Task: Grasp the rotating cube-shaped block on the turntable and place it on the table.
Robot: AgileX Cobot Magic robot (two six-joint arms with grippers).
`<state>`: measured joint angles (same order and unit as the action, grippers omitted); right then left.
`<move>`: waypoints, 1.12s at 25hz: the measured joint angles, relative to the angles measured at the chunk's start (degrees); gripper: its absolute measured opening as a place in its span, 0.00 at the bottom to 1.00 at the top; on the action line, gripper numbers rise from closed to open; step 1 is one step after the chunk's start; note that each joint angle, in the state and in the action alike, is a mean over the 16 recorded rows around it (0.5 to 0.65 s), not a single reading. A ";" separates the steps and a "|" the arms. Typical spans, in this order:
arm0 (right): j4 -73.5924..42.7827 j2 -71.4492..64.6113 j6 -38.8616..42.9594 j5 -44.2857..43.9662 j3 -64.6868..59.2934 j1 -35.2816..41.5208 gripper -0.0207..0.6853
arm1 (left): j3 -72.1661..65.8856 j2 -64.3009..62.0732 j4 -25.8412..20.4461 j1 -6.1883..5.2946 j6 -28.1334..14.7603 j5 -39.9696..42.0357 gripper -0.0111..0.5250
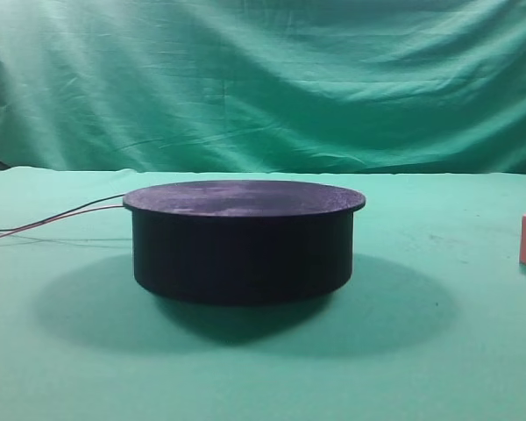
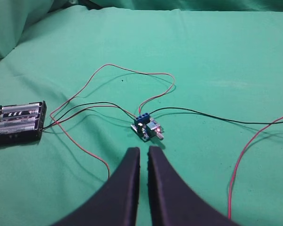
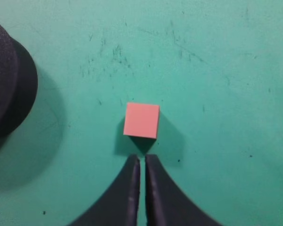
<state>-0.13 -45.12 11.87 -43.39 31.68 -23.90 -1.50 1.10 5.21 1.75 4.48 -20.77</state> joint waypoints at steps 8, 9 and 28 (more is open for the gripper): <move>-0.85 7.15 -1.11 1.28 -2.10 0.01 0.03 | 0.00 0.00 0.00 0.00 0.00 0.00 0.02; -1.24 7.68 -1.53 1.46 -2.24 0.03 0.03 | 0.00 0.00 0.00 0.00 0.00 0.00 0.02; -5.73 35.69 -6.95 18.58 -25.15 13.99 0.03 | 0.00 0.00 0.00 0.00 0.00 0.00 0.02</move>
<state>-5.86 -9.43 4.92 -24.81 6.53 -9.91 -1.50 1.10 5.21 1.75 4.48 -20.77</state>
